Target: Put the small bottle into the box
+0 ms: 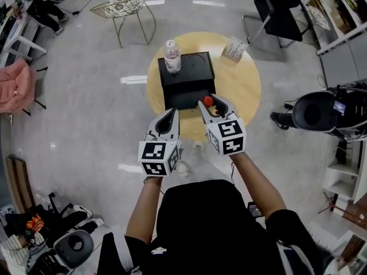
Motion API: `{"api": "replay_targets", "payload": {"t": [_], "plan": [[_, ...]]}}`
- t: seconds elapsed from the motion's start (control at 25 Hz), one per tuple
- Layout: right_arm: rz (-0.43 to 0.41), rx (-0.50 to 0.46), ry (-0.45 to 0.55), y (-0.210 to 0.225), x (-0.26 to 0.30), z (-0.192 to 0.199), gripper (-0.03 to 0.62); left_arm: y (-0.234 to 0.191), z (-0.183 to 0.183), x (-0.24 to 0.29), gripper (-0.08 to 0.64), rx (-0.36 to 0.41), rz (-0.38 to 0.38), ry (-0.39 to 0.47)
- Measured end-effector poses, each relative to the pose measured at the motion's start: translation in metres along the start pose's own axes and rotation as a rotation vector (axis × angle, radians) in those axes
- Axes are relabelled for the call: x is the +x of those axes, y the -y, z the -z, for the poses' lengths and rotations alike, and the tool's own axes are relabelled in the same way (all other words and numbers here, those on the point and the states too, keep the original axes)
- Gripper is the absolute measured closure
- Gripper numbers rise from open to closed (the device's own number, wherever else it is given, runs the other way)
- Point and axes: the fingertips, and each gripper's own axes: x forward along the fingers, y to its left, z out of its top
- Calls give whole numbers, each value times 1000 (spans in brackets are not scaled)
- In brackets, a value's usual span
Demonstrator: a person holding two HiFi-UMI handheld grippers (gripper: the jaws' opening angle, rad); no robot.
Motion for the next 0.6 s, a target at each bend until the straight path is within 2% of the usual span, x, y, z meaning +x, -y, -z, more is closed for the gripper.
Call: {"api": "replay_targets", "payload": {"t": [0.6], "plan": [[-44, 0, -124, 27, 65, 40, 453, -29, 34, 51, 551, -77, -59, -94]]}}
